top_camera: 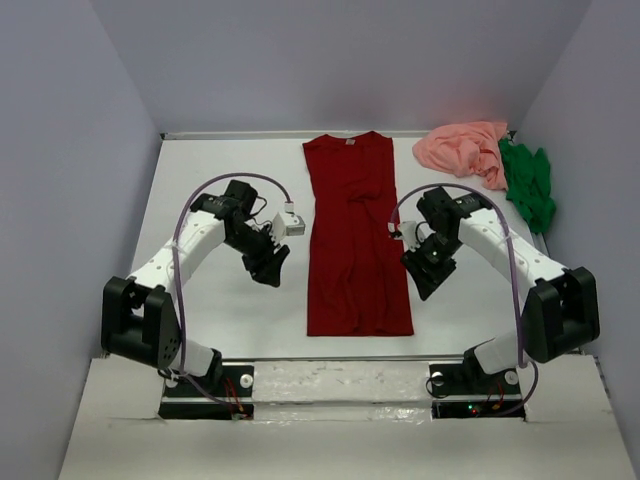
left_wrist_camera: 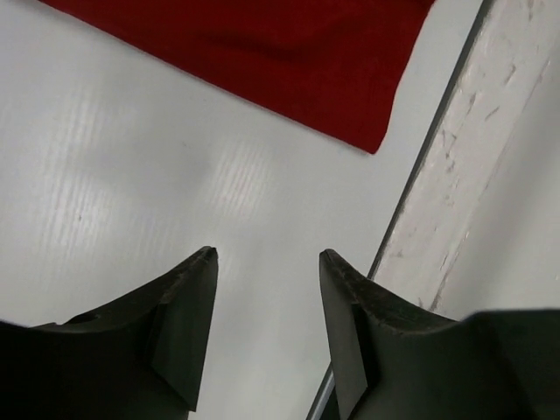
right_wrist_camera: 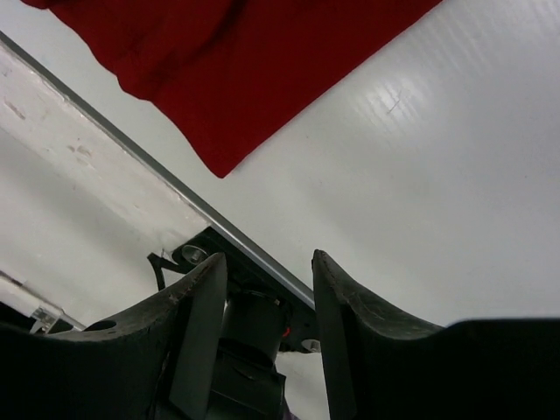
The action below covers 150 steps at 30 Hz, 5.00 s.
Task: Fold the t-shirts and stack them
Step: Rotate the tshirt 90 degrees
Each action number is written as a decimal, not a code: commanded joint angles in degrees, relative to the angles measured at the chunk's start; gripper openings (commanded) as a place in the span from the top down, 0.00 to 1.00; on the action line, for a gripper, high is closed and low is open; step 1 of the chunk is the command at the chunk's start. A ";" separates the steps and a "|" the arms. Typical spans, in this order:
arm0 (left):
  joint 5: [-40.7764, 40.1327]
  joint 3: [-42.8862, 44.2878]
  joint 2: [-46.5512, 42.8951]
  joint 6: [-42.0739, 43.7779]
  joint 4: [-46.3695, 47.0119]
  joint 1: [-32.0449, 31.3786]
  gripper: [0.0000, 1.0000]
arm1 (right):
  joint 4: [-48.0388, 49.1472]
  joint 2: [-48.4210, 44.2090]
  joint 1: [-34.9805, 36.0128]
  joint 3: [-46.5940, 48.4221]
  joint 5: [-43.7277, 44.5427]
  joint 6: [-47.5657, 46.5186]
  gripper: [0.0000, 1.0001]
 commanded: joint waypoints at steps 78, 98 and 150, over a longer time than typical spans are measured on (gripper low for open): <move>-22.60 56.07 61.85 -36.06 33.28 -5.53 1.00 | 27.16 53.13 -2.49 46.67 17.17 7.49 1.00; -32.44 76.72 70.64 -36.85 41.19 -4.21 1.00 | 29.53 71.51 -8.12 77.88 18.58 0.28 1.00; 5.36 -1.14 14.68 -13.55 22.46 -13.52 0.64 | 19.60 1.37 -8.12 0.80 16.20 9.77 0.31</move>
